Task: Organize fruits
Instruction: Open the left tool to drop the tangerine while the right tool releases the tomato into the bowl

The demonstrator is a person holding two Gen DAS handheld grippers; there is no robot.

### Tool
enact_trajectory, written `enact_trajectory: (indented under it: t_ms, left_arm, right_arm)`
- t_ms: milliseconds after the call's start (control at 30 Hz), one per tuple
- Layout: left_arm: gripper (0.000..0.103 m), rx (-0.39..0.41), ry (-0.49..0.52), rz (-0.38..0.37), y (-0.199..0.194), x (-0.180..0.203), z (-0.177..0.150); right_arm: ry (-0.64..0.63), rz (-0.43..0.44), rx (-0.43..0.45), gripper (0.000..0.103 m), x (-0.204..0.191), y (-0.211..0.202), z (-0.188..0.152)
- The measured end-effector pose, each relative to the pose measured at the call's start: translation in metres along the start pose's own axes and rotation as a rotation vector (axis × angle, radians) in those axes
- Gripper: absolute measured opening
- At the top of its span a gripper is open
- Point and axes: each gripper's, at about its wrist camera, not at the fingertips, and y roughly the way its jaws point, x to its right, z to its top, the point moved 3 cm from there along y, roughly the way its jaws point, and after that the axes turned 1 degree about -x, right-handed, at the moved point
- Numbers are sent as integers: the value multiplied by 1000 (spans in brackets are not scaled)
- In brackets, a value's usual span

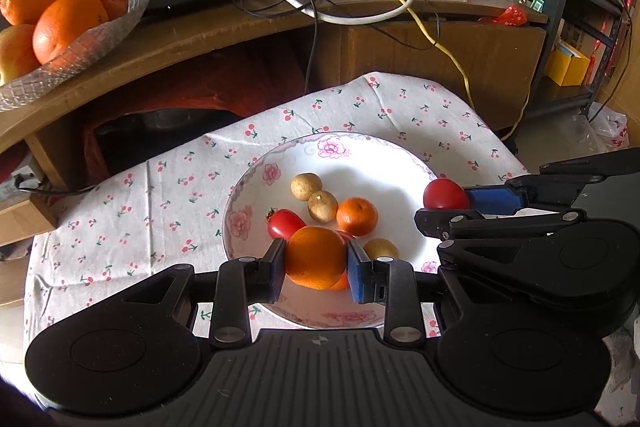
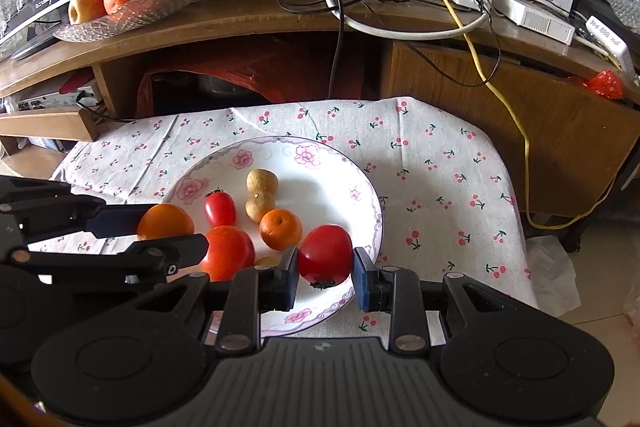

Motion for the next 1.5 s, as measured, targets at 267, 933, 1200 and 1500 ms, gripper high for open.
enact_trajectory:
  t_ms: [267, 933, 1200, 1500]
  left_arm:
    - [38, -30, -7, 2, 13, -6, -3]
    - [38, -15, -22, 13, 22, -11, 0]
    - [39, -6, -25, 11, 26, -11, 3]
    - [47, -1, -56, 12, 25, -16, 4]
  right_arm:
    - [-17, -7, -21, 31, -3, 14, -1]
    - [15, 4, -24, 31, 1, 29, 5]
    - [41, 10, -25, 31, 5, 34, 7]
    - [58, 22, -11, 31, 6, 33, 9]
